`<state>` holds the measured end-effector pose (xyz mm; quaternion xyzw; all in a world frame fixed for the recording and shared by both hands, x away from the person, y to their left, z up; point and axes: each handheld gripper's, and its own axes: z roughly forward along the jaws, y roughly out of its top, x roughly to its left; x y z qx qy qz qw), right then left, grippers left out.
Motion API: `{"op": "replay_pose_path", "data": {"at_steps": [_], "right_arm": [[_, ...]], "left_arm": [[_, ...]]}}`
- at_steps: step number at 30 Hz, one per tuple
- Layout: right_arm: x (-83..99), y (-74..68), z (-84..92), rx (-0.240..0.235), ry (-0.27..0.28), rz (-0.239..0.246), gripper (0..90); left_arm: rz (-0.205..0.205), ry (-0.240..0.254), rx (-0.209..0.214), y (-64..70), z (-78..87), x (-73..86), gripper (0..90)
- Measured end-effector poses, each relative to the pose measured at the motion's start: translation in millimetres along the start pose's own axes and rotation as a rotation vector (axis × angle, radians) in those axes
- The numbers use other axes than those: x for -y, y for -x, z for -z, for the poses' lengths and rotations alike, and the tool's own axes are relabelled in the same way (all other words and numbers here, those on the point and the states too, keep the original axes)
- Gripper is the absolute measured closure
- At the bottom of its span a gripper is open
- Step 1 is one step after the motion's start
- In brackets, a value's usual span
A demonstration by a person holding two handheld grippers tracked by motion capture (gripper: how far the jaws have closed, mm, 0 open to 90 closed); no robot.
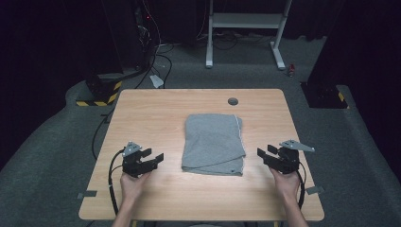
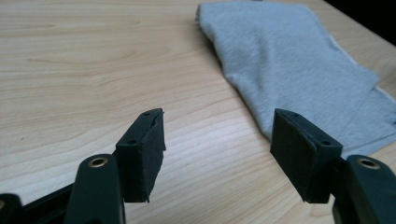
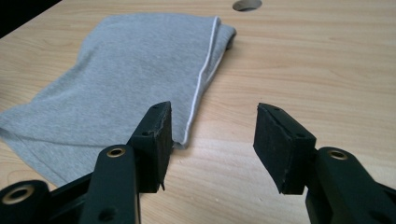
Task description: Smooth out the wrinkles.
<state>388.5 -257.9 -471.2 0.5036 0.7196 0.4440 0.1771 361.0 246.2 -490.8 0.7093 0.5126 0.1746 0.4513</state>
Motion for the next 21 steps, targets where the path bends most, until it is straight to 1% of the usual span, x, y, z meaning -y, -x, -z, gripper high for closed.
{"op": "replay_pose_path", "data": {"at_steps": [3, 4, 5, 6, 7, 11, 14, 15, 16, 18, 19, 21], "right_arm": [[5.0, 5.8, -0.4, 0.017, -0.010, -0.008, 47.2], [6.5, 7.9, -0.5, 0.022, -0.011, -0.009, 47.3], [8.1, 9.4, -0.5, 0.027, -0.018, -0.023, 47.3], [9.5, 11.9, -1.2, 0.031, -0.022, -0.022, 47.2], [11.1, 13.9, -2.4, 0.040, -0.033, -0.028, 47.1], [14.6, 20.1, -6.9, 0.061, -0.056, -0.035, 46.8], [16.1, 23.3, -11.3, 0.070, -0.071, -0.040, 46.7], [16.5, 24.0, -13.4, 0.074, -0.073, -0.031, 46.6], [16.8, 23.7, -14.6, 0.077, -0.076, -0.032, 46.6], [18.0, 23.5, -18.0, 0.087, -0.090, -0.028, 46.4], [18.6, 24.1, -20.2, 0.095, -0.094, -0.020, 46.2], [19.1, 25.5, -23.7, 0.103, -0.099, -0.025, 45.9]], "left_arm": [[0.004, -0.014, -0.014, -2.1, -1.9, 3.6, 35.5], [-0.001, -0.021, -0.025, -3.5, -3.2, 4.9, 35.5], [0.003, -0.029, -0.037, -4.5, -4.9, 6.3, 35.5], [0.006, -0.039, -0.063, -5.6, -6.8, 8.0, 35.3], [-0.006, -0.046, -0.078, -6.4, -7.7, 8.8, 34.8], [-0.020, -0.079, -0.115, -9.1, -13.9, 12.1, 34.2], [-0.022, -0.081, -0.117, -10.9, -16.9, 12.2, 34.1], [-0.016, -0.078, -0.118, -11.0, -17.5, 12.2, 34.1], [-0.012, -0.075, -0.118, -11.4, -18.2, 12.4, 34.2], [-0.012, -0.081, -0.128, -13.4, -20.4, 12.9, 34.3], [-0.019, -0.088, -0.139, -16.3, -22.6, 13.2, 34.3], [-0.005, -0.098, -0.154, -20.1, -27.0, 14.5, 34.5]]}}
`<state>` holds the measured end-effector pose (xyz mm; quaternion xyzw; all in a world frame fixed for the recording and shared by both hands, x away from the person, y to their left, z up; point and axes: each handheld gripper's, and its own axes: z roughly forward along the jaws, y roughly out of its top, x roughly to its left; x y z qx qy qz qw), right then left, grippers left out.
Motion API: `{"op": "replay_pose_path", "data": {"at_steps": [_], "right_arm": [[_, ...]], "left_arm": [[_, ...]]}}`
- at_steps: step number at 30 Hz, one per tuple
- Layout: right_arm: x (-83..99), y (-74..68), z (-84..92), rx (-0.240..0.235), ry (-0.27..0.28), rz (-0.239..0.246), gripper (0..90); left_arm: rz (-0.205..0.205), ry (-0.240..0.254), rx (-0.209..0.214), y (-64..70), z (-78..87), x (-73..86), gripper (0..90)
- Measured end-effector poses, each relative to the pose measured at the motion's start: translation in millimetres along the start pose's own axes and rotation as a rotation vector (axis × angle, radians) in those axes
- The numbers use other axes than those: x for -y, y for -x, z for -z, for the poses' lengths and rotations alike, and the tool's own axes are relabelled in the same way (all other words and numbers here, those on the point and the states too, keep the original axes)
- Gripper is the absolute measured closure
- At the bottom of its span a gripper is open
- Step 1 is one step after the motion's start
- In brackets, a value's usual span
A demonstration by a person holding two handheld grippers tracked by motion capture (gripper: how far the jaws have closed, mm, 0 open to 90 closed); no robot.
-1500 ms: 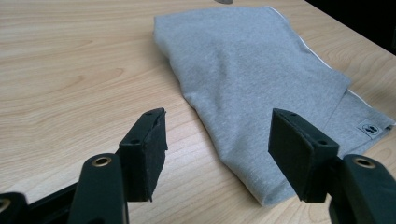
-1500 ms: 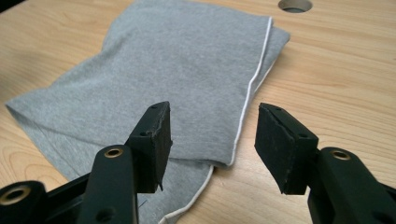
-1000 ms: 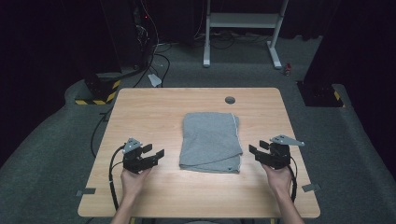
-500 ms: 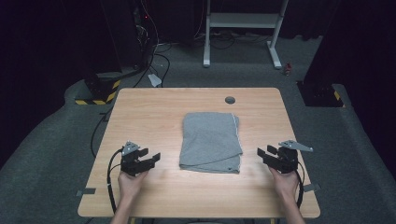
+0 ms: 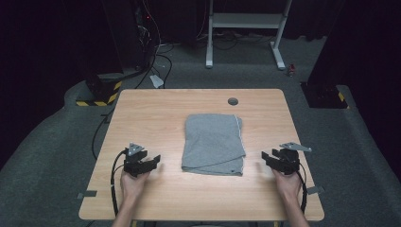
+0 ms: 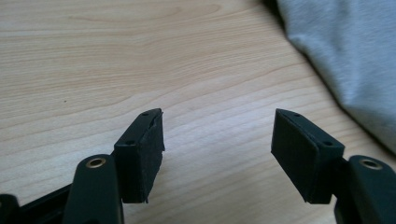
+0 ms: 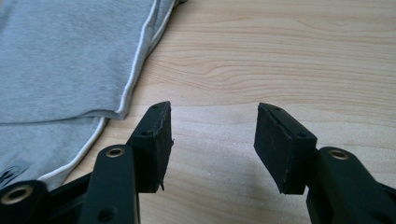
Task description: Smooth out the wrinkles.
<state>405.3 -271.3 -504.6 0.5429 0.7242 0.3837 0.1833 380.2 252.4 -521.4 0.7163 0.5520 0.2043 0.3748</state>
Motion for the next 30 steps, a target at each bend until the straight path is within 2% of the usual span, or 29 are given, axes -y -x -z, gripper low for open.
{"op": "replay_pose_path", "data": {"at_steps": [4, 7, 12, 14, 16, 18, 19, 30], "right_arm": [[0.2, 2.3, -4.6, 0.040, -0.009, 0.007, 45.2], [0.8, 4.3, -7.8, 0.068, -0.026, 0.012, 44.3], [1.8, 5.3, -12.7, 0.101, -0.042, 0.028, 42.3], [2.7, 5.7, -16.4, 0.121, -0.054, 0.037, 41.6], [4.1, 5.0, -18.6, 0.141, -0.051, 0.045, 40.4], [4.8, 3.3, -19.8, 0.157, -0.051, 0.076, 39.1], [5.5, 2.3, -20.6, 0.159, -0.043, 0.089, 38.9], [6.2, 2.2, -20.4, 0.159, -0.042, 0.085, 37.2]], "left_arm": [[-0.006, -0.007, -0.027, -2.9, -6.3, 0.8, 34.8], [0.017, 0.004, -0.037, -4.3, -7.6, 0.5, 34.7], [0.004, 0.003, -0.055, -3.7, -8.6, 0.2, 32.4], [-0.012, -0.005, -0.065, -2.9, -8.6, 0.1, 31.9], [-0.041, -0.016, -0.097, 2.1, -9.4, 0.7, 31.0], [-0.071, -0.027, -0.119, 6.1, -10.6, 0.5, 30.1], [-0.074, -0.031, -0.113, 7.3, -11.2, 0.0, 28.9], [-0.071, -0.029, -0.110, 8.4, -12.6, -0.6, 27.8]]}}
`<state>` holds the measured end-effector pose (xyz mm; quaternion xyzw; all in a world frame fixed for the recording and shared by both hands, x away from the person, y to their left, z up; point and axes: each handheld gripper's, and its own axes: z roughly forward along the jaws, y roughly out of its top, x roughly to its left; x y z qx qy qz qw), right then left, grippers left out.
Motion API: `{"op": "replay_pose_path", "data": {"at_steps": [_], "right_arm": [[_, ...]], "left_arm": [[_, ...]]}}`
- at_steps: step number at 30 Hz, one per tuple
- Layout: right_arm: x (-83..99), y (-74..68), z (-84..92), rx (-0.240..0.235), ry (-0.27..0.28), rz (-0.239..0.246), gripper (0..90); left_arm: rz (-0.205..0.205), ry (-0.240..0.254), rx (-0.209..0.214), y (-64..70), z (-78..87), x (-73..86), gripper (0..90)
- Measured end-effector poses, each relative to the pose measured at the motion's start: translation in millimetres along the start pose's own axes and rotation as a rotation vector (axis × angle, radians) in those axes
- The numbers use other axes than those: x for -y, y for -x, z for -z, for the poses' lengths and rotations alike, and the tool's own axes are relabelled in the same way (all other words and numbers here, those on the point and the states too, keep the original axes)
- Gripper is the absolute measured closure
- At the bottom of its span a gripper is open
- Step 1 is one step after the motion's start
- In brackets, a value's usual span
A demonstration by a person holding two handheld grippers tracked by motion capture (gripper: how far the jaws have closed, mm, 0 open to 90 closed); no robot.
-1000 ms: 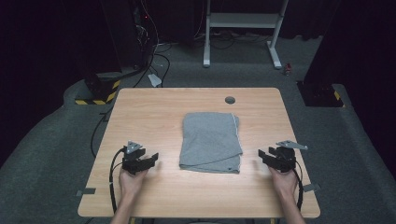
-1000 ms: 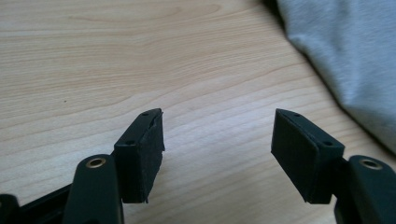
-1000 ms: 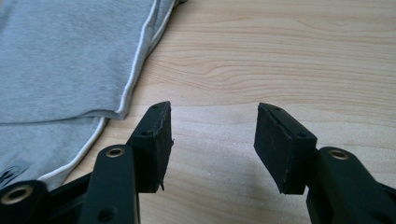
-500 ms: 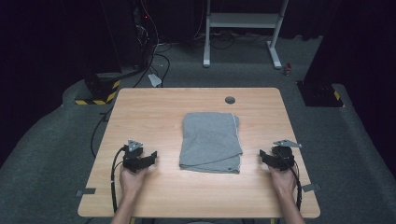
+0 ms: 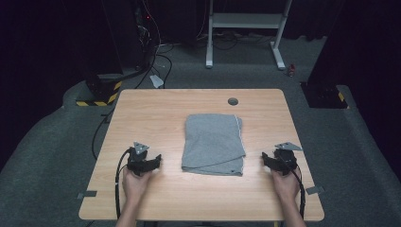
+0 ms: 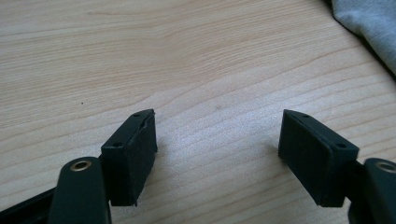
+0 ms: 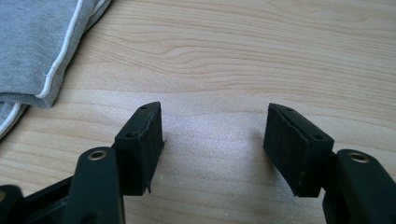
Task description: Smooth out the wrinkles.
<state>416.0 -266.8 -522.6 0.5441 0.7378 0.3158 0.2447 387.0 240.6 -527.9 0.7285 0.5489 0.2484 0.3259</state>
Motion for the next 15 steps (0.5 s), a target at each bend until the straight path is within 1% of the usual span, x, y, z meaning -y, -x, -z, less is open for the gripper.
{"op": "replay_pose_path", "data": {"at_steps": [15], "right_arm": [[-0.1, 0.2, -0.2, -0.001, 0.000, 0.000, 36.5]], "left_arm": [[-0.003, 0.000, 0.003, 0.3, -0.5, -0.4, 27.4]]}}
